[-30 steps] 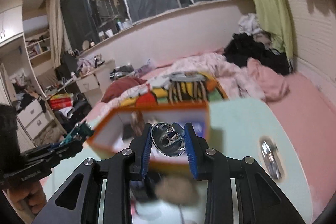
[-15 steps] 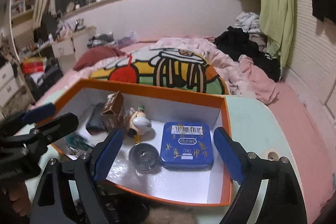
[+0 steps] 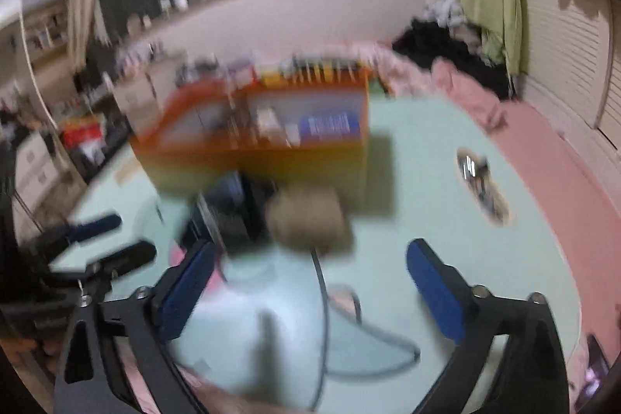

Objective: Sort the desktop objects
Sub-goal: 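Carry the silver piece and green car over the orange box and release both, then grasp the black lace-trimmed cloth bag with the left gripper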

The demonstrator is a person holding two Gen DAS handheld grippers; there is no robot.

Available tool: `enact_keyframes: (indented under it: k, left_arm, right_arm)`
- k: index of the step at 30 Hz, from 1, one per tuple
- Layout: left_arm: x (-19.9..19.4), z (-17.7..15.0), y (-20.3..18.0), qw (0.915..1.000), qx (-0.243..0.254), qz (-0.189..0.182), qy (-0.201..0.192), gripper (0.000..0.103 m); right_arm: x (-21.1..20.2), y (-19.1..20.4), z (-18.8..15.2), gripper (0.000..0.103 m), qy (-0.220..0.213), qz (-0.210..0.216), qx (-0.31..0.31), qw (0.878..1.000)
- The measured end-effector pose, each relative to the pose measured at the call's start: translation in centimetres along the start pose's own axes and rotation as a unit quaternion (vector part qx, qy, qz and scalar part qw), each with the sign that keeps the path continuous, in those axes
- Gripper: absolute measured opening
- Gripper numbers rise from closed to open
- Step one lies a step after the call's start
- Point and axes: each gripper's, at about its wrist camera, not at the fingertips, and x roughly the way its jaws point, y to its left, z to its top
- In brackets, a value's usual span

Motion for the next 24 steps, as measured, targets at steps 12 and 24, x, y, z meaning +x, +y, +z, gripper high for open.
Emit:
enact_keyframes:
  k: [12,24]
  left_arm:
    - [0.8,-1.0,-1.0,0.9991,0.021,0.035,-0.015,0.088]
    - [0.1,-1.0,-1.2,0.9989,0.018,0.040,-0.018,0.088]
  right_arm:
    - [1.0,1.0,-1.3,0.103,0.010,-0.034,-0.033,0.999]
    - [0.2,1.2,-2.0,0.103,-0.014,-0.026,-0.039,0.999]
